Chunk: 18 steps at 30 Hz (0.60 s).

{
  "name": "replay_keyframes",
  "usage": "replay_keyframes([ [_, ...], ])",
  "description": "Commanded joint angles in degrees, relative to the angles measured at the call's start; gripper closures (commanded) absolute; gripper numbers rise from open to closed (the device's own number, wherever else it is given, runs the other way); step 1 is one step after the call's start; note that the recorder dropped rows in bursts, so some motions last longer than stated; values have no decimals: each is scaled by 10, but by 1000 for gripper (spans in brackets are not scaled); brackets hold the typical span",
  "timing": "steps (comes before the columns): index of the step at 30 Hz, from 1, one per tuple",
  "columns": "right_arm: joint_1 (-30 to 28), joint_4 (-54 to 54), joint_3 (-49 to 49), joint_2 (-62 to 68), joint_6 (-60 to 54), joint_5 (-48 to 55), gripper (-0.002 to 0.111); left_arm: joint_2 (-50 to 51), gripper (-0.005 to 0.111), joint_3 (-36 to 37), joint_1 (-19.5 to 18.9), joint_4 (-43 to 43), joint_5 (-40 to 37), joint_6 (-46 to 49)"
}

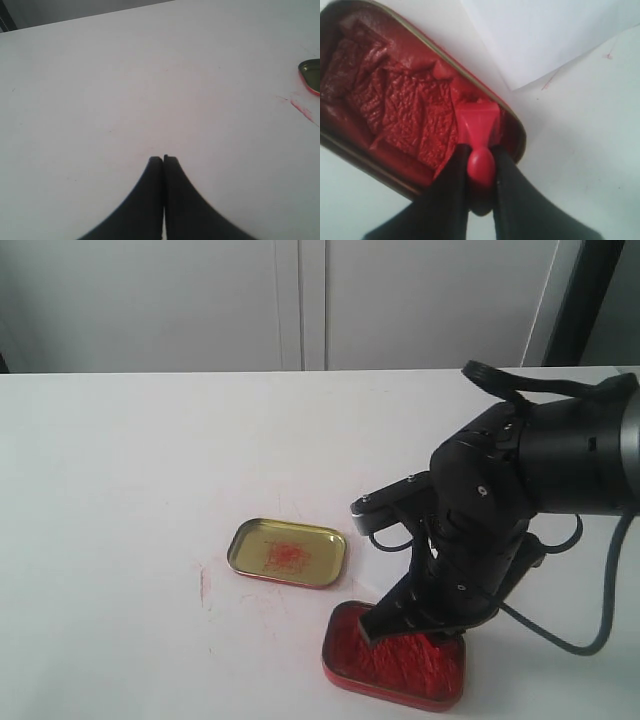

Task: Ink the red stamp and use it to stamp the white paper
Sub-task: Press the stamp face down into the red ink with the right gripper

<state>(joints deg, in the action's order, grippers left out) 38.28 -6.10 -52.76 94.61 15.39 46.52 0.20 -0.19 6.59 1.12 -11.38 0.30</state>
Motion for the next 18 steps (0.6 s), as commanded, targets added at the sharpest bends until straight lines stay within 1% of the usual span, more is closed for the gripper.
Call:
replay_keyframes([
  [1, -6, -4, 3, 8, 2, -12, 108, -2, 107, 2, -1, -2, 2, 2],
  [11, -6, -2, 3, 56, 2, -14, 108, -2, 107, 2, -1, -2, 2, 2],
  [18, -6, -1, 39, 69, 2, -32, 108, -2, 107, 2, -1, -2, 2, 2],
])
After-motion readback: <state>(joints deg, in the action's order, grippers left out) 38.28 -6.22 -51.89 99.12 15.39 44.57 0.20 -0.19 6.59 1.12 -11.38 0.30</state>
